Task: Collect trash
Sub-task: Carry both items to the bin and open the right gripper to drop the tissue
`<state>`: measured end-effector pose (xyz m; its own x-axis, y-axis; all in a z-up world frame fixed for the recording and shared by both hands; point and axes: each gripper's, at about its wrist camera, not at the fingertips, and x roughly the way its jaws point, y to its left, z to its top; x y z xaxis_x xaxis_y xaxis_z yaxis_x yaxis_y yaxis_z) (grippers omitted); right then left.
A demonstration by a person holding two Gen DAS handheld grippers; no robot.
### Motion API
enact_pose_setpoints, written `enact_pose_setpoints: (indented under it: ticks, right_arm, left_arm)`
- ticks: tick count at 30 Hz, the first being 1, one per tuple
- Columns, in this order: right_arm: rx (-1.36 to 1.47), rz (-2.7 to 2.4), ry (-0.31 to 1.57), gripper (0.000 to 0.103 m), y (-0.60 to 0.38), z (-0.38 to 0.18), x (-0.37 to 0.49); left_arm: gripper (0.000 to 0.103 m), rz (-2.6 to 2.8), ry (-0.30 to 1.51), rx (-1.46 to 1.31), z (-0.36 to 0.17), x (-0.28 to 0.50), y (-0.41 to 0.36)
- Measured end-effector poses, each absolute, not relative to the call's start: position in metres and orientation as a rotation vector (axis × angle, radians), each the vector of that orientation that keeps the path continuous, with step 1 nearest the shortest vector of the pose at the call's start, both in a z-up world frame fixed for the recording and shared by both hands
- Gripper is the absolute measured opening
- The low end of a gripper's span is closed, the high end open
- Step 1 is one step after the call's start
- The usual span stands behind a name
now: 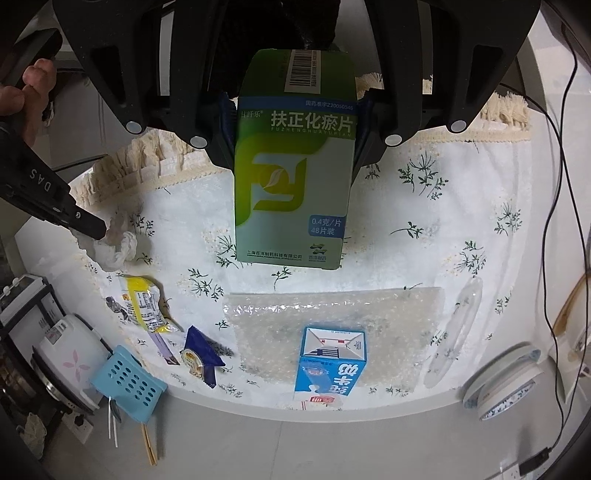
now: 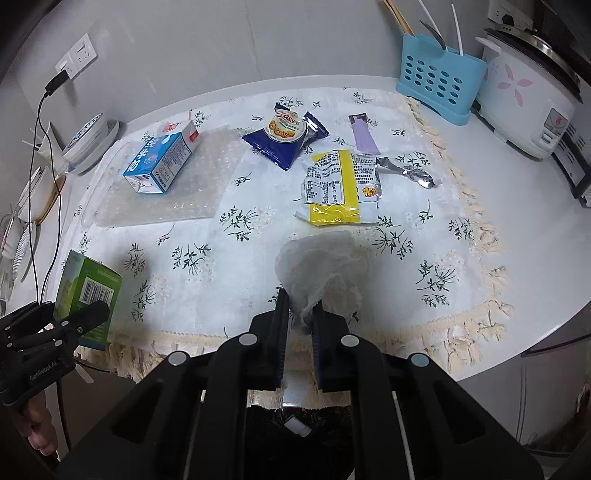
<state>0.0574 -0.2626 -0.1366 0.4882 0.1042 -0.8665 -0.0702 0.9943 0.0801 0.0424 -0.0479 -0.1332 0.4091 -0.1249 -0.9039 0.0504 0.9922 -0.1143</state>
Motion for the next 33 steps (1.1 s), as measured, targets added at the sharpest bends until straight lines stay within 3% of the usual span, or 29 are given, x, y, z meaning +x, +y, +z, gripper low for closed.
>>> enact_pose_setpoints:
  ticks: [33]
  right_arm:
    - [0.011,0.139,0.932,0.011,-0.274,-0.082,-0.038]
  left_arm:
    - [0.048,-0.158,1.097,-0.066,-0.091,-0.051,-0.078]
